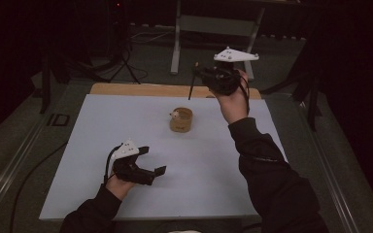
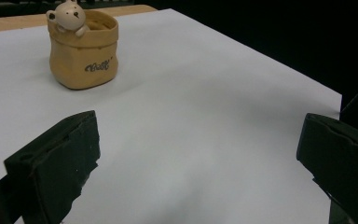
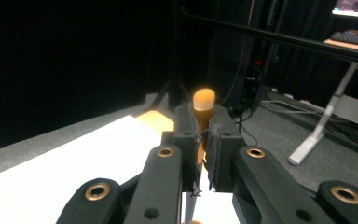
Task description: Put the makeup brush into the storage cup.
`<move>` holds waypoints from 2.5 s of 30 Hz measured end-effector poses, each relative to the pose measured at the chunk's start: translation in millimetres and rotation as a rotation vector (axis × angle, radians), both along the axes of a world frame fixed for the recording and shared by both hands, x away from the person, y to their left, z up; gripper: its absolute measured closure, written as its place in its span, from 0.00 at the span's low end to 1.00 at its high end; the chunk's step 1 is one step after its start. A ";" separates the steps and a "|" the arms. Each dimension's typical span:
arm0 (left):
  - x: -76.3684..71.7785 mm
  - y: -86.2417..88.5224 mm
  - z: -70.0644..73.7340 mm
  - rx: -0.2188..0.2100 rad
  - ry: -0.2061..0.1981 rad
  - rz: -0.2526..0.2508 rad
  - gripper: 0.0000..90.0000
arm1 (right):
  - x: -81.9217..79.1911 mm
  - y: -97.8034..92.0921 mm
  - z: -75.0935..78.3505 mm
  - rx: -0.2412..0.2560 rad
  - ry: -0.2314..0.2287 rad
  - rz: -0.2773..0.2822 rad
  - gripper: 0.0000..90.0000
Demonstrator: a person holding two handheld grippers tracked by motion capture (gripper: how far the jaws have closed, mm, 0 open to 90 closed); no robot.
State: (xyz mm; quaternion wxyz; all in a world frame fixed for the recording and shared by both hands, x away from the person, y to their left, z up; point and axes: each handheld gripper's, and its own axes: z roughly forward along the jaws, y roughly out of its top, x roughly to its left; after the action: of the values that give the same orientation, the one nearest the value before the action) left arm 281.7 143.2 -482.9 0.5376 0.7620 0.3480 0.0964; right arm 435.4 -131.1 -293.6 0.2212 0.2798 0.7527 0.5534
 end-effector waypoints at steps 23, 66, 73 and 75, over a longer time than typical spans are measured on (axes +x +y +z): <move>-0.2 4.3 -0.1 -0.016 -0.009 0.005 0.00 | 38.9 21.0 -30.9 -0.021 0.119 -0.055 0.93; -1.3 5.3 -3.2 -0.022 -0.005 0.008 0.00 | 68.5 35.4 -118.1 -0.133 0.294 -0.083 0.93; -1.0 6.4 -3.4 -0.027 -0.002 0.013 0.00 | 71.1 40.4 -130.0 -0.162 0.335 -0.094 0.93; -0.8 6.5 -3.2 -0.029 -0.002 0.010 0.00 | 72.0 40.5 -133.0 -0.169 0.352 -0.116 0.93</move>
State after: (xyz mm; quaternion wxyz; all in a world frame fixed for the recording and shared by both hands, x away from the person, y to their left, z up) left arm 280.9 149.7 -486.1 0.5484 0.7522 0.3527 0.0948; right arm 507.3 -90.6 -426.6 0.1404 0.3954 0.8061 0.4173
